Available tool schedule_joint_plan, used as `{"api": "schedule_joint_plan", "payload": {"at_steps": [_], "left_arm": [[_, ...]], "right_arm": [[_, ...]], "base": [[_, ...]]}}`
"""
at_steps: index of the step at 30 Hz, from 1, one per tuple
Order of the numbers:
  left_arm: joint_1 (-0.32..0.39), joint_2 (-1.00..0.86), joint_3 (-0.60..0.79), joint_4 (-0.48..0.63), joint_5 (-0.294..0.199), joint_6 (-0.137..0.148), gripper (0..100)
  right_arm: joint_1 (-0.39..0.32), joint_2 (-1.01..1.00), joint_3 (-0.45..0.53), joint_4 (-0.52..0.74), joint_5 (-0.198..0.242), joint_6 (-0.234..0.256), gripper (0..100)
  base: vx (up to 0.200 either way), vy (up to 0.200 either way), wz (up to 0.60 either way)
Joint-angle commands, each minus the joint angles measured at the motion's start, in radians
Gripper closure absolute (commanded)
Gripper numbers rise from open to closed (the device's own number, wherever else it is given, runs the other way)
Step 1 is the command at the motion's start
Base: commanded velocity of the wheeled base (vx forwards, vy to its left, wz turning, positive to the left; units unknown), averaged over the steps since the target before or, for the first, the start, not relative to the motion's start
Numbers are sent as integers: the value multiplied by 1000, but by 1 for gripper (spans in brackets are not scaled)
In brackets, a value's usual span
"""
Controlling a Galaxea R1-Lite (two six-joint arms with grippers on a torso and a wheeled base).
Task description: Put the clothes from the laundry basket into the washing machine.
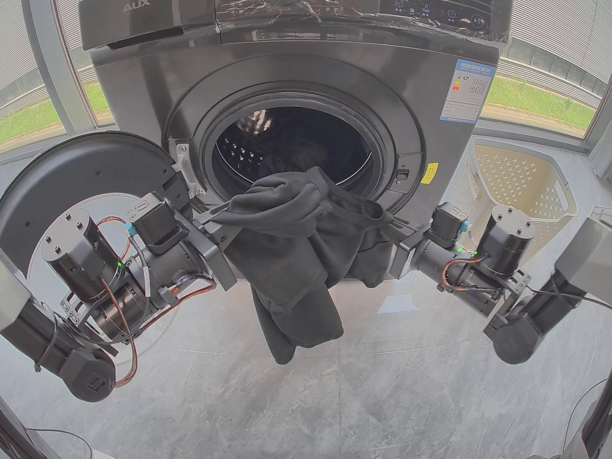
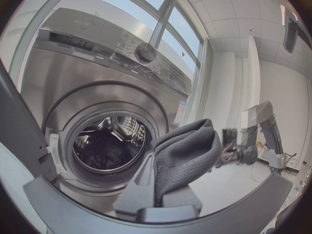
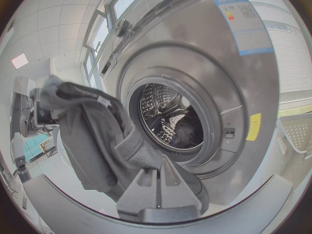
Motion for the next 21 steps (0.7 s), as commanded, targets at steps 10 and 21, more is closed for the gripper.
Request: {"api": "schedule_joint_plan", "payload": {"at_steps": [10,21], "left_arm": [[104,-25,89,-2,4,-2,100],[151,-22,53,-2,6,-1,100]], "right_arm": [[48,-300,155,21,-122,42,100],[65,-326,158,18,-130,48,100]], "base": [[0,0,0],[0,0,0]]}}
